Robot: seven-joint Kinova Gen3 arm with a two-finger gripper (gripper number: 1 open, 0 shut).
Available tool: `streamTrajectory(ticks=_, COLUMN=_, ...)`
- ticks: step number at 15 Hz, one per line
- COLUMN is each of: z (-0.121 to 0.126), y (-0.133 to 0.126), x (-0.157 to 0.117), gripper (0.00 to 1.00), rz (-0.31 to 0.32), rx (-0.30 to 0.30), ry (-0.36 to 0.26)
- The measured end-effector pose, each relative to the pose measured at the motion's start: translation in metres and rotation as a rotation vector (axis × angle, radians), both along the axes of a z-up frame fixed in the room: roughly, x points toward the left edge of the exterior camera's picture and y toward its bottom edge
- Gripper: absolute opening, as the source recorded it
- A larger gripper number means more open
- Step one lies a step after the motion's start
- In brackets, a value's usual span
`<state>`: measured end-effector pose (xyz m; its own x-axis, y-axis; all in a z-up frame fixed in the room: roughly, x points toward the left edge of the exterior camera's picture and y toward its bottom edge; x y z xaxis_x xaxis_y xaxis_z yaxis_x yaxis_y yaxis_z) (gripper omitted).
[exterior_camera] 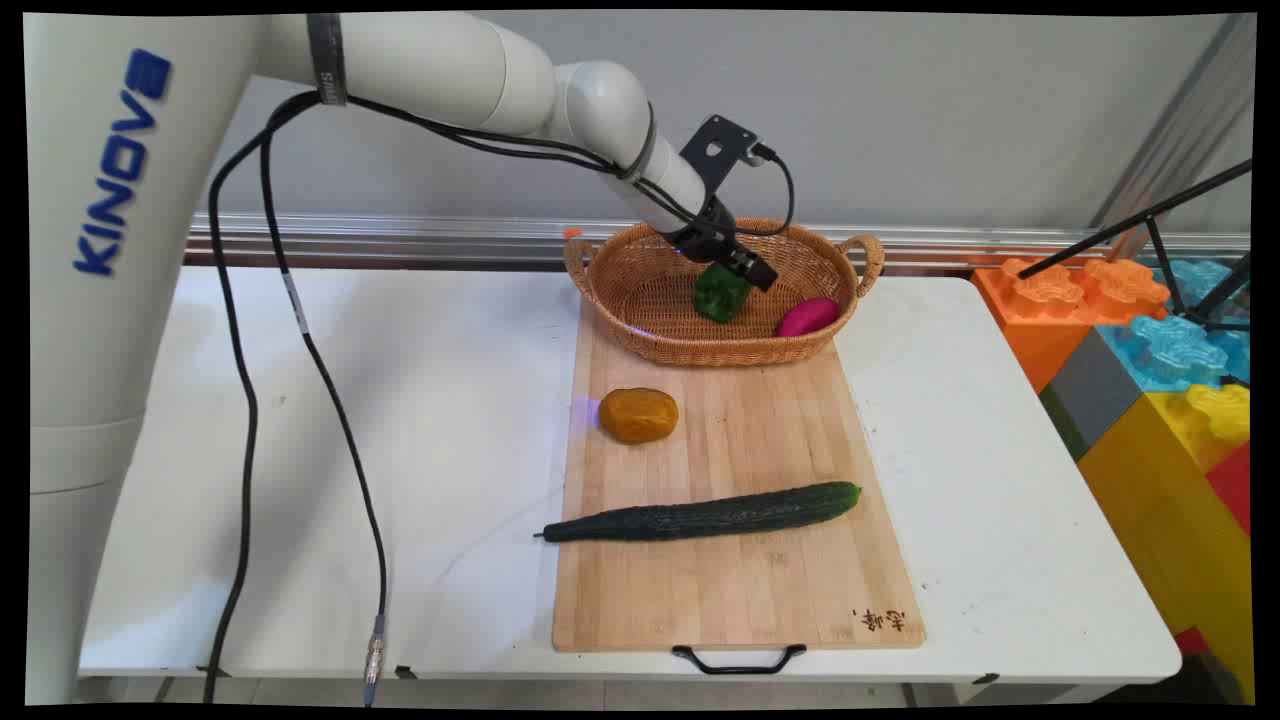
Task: Pick up the potato from the cutting board
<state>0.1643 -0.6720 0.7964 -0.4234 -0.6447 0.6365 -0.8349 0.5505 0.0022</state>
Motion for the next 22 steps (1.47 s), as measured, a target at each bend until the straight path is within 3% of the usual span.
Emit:
streamTrajectory(ticks=6, z=0.050, y=0.030, x=-0.019, gripper=1.00, rz=-0.104, rx=-0.040, ry=-0.012)
streamTrajectory(ticks=12, z=0.089, y=0.089, x=0.006, gripper=1.00, rz=-0.258, rx=0.019, ry=-0.059)
streamTrajectory(ticks=17, z=0.098, y=0.125, x=0.040, gripper=1.00, rz=-0.374, rx=0.068, ry=-0.091)
streamTrajectory(ticks=22, z=0.084, y=0.159, x=0.076, gripper=1.00, rz=-0.458, rx=0.116, ry=-0.122)
